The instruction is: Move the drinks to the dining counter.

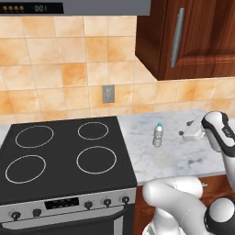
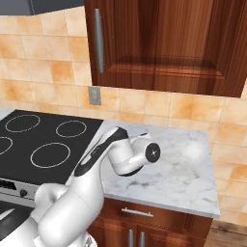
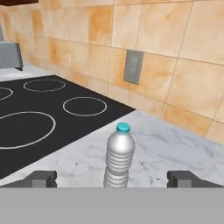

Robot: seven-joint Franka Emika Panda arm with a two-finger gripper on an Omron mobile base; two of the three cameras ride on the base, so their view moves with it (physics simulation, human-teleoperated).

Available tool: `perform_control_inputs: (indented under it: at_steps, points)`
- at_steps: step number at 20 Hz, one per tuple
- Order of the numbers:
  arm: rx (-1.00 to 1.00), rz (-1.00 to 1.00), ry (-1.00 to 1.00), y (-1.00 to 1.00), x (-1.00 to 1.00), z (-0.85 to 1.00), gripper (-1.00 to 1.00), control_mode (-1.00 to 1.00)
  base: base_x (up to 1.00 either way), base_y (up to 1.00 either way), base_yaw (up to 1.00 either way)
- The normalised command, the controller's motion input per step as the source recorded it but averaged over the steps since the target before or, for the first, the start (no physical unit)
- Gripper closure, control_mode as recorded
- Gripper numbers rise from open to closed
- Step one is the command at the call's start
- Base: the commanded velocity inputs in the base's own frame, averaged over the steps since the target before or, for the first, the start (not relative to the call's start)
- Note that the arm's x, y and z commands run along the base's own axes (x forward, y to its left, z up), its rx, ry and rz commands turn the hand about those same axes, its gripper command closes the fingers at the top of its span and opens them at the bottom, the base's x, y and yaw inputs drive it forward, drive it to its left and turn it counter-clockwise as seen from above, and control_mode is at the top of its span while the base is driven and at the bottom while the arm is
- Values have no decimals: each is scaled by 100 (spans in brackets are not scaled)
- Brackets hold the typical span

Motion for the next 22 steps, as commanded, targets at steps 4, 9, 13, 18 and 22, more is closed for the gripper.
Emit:
perform_control_inputs:
  at_steps: [4,9,13,18,22]
  points:
    - [0,0,0,0,21,-12,-100,-100,0,0,0]
    - [0,0,0,0,5,-13,-100,-100,0,0,0]
    - [1,0,0,1,-3,-13,-100,-100,0,0,0]
    - [1,0,0,28,-2,-6,-100,-100,0,0,0]
    - [0,0,0,29,4,0,-100,-100,0,0,0]
